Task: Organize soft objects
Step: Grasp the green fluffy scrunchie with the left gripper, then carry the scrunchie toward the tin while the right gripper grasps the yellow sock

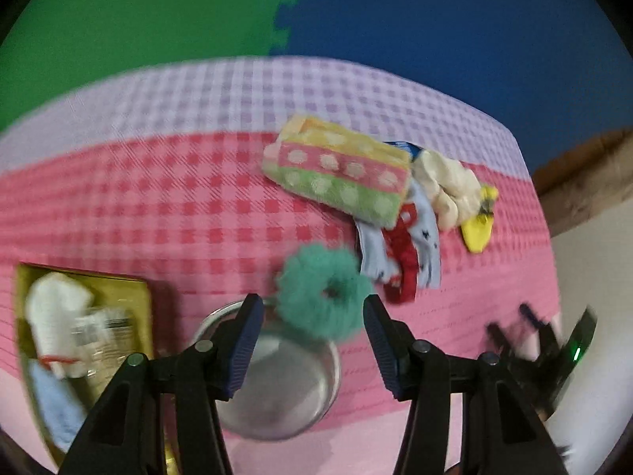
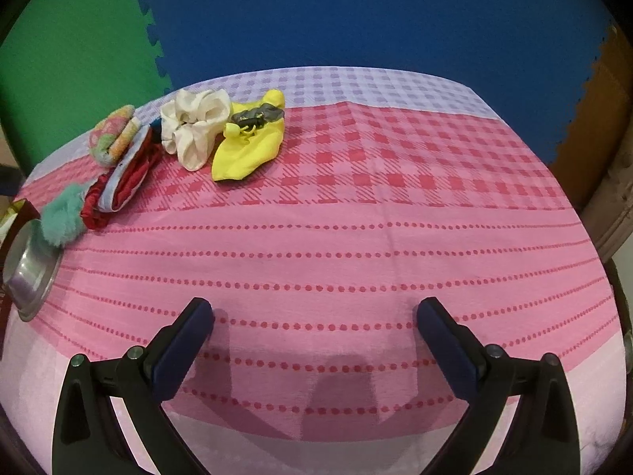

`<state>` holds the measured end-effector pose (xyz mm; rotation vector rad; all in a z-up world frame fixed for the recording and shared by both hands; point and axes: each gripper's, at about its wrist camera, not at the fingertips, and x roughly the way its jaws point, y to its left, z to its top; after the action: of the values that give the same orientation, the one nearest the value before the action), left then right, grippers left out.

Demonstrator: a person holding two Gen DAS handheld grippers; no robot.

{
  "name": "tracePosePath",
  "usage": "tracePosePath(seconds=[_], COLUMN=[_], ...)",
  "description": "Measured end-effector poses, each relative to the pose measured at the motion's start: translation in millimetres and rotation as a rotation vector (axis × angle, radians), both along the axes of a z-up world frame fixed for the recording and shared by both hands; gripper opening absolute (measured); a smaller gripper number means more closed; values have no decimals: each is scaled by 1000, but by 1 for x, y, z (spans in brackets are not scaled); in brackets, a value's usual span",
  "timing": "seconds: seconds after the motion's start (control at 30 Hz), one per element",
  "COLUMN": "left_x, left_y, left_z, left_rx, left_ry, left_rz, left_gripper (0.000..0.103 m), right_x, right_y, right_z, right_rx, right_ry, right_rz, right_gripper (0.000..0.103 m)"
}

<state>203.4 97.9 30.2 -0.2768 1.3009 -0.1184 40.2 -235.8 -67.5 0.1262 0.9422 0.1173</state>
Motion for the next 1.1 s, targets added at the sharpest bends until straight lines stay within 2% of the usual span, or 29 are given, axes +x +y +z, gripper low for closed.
tracePosePath(seconds=[0.03,0.13,0.27,0.53,0.6,0.67,0.7,0.73,0.77,0.9,1.1], left_x=[7,24,38,49,46,42,40,38,36,14,-68], left_y=[-1,-2,1,-7,-12,-19,-25,-34,-38,-53,-72], left_z=[-5,-18,-39,-67,-72,-74,-74,-76,-76,-55,11], left_rx=[11,112,89,15,18,65,93,133,161,169,31], left_ry=[13,38,105,144,160,150,146,138,136,38,-194], left_rz=[-9,-42,-85,-111,-126,-149,-156,-164,-169,-127,-128], left_gripper=[54,54,54,54,54,53,35,10,9,9,9], right_x=[0,-1,-3,-4,-4,-4,-4,-3,-3,-2,-3], right_y=[0,-1,-1,-1,-1,0,0,0,0,0,-2], right_z=[0,1,2,3,2,2,2,2,2,2,1], right_rx=[6,21,31,37,36,35,34,34,34,36,43], right_ry=[-3,-9,-15,-20,-18,-16,-16,-15,-14,-12,-15], right_rz=[0,6,8,7,7,6,5,5,5,5,2], right_gripper=[103,103,103,103,103,103,103,103,103,103,103])
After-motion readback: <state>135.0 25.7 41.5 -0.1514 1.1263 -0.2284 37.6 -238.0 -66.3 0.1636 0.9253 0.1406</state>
